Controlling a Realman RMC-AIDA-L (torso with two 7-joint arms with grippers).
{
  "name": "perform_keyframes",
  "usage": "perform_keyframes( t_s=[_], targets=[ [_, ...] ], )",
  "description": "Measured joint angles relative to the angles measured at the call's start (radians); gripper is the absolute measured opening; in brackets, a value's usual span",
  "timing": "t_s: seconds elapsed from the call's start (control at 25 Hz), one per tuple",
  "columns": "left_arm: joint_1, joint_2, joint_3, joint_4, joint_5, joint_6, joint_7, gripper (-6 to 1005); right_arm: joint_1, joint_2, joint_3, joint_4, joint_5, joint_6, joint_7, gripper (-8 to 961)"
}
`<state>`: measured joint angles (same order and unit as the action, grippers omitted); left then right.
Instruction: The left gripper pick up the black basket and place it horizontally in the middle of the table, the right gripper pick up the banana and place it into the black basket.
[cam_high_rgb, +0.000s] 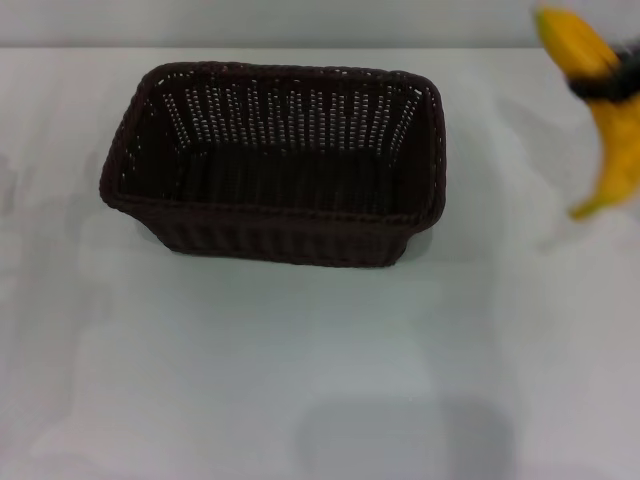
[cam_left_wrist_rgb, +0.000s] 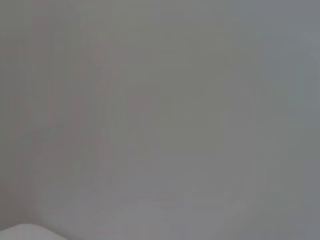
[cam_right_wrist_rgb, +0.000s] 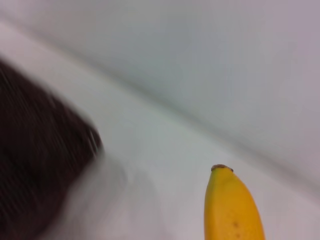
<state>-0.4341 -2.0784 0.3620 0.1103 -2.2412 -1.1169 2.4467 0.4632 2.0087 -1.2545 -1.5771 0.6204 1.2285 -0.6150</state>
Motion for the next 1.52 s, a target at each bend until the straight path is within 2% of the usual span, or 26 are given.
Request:
perform_keyframes(
  t_s=[0.16, 0.36, 0.52, 0.6, 0.72, 0.92, 1.0, 1.12, 1.24, 1.36, 1.52],
  targets=[
    [0.000, 0.000, 0.000, 0.000, 0.000, 0.000, 0.000, 656, 0.053, 0.002, -0.024, 0.016, 0.185, -0.095, -0.196, 480],
    [0.000, -0.002, 0.000, 0.000, 0.000, 0.000, 0.000, 657, 0.147, 0.004, -0.182, 0.176, 0.338, -0.249, -0.461, 480],
    [0.000, -0.003, 0.000, 0.000, 0.000, 0.000, 0.000, 658, 0.224, 0.009, -0.264, 0.333, 0.474, -0.297, -0.625, 479],
    [0.000, -0.003, 0.000, 0.000, 0.000, 0.000, 0.000, 658, 0.247, 0.011, -0.294, 0.393, 0.546, -0.309, -0.695, 479],
    [-0.001, -0.003, 0.000, 0.000, 0.000, -0.004, 0.000, 659, 0.258, 0.012, -0.316, 0.434, 0.595, -0.318, -0.739, 528],
    [0.003, -0.004, 0.001, 0.000, 0.000, -0.011, 0.014, 660, 0.218, 0.010, -0.306, 0.438, 0.665, -0.361, -0.757, 610],
    [0.008, -0.005, 0.000, 0.000, 0.000, -0.019, 0.030, 660, 0.176, 0.008, -0.273, 0.427, 0.729, -0.370, -0.790, 697],
    [0.011, -0.007, 0.000, -0.004, 0.000, -0.045, 0.059, 661, 0.095, 0.006, -0.188, 0.415, 0.873, -0.366, -0.864, 828],
    [0.008, -0.008, 0.000, -0.027, -0.014, -0.063, 0.077, 662, -0.002, 0.005, -0.094, 0.437, 1.094, -0.336, -0.988, 840],
    [0.006, -0.008, 0.000, -0.037, -0.045, -0.065, 0.090, 662, -0.067, 0.005, 0.007, 0.552, 1.364, -0.211, -1.171, 851],
    [0.004, -0.008, 0.001, -0.039, -0.053, -0.066, 0.097, 663, -0.077, 0.004, 0.188, 0.888, 1.676, 0.078, -1.437, 867]
  ],
)
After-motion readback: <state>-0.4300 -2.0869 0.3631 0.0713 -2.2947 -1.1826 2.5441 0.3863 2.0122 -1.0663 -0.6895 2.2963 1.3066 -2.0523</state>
